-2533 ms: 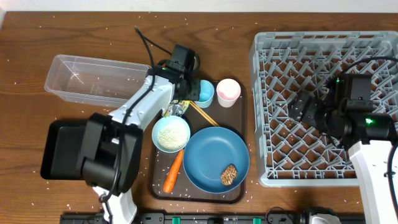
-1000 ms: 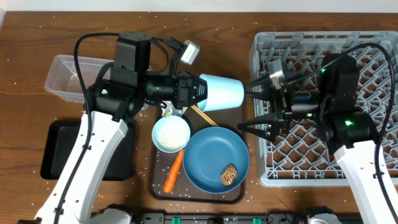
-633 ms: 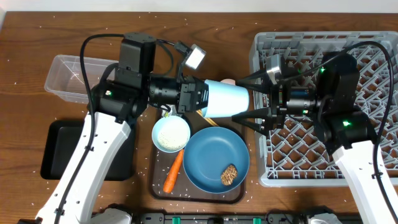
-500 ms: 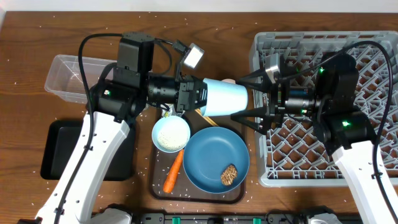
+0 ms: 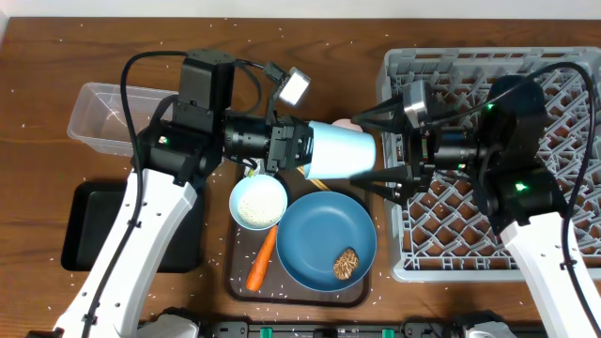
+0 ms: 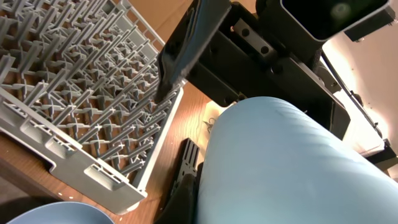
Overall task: Sort waste into correct bins and load items into the dishwasher rack
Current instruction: 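Hand the light-blue cup from the left gripper to the right gripper, then lower the light-blue cup into the dish rack with the right gripper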
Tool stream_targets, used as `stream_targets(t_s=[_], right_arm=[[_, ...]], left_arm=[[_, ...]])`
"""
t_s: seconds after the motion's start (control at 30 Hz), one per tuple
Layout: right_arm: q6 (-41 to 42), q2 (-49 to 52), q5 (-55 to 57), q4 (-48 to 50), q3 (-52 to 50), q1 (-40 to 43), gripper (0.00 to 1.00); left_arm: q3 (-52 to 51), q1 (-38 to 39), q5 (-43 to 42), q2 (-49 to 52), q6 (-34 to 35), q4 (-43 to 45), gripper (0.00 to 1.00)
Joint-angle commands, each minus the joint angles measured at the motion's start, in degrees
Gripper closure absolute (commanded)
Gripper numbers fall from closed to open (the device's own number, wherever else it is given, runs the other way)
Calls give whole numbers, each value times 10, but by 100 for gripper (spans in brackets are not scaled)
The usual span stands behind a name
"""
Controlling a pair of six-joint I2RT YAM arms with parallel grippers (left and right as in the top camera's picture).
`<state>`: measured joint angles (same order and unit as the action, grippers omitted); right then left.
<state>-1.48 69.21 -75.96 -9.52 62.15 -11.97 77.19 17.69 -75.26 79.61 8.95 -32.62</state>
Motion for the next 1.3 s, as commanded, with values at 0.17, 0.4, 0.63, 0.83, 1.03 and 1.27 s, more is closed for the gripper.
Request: stream_targets(t_s=[0.17,0.4,0.63,0.83,1.03,1.27], right_arm=[[6,1,-21,1,9,-37,15],[16,0,-16,1,9,-40,42],[50,-16,15,-10,9,7,44],[67,-33,140,-126,9,102,45],[186,-53,488,-290,10,227,43],[236,-55,653,-410,11,386,43]], left_arm=[[10,1,-17,-6,-8,2,94],[10,1,-16,-6,-8,2,85],[10,1,158,-6,-8,-17,29],[10,0,250,-6,-8,-33,16],[10,0,250,-6,-8,-34,14],[10,0,257,-6,-8,-34,13]])
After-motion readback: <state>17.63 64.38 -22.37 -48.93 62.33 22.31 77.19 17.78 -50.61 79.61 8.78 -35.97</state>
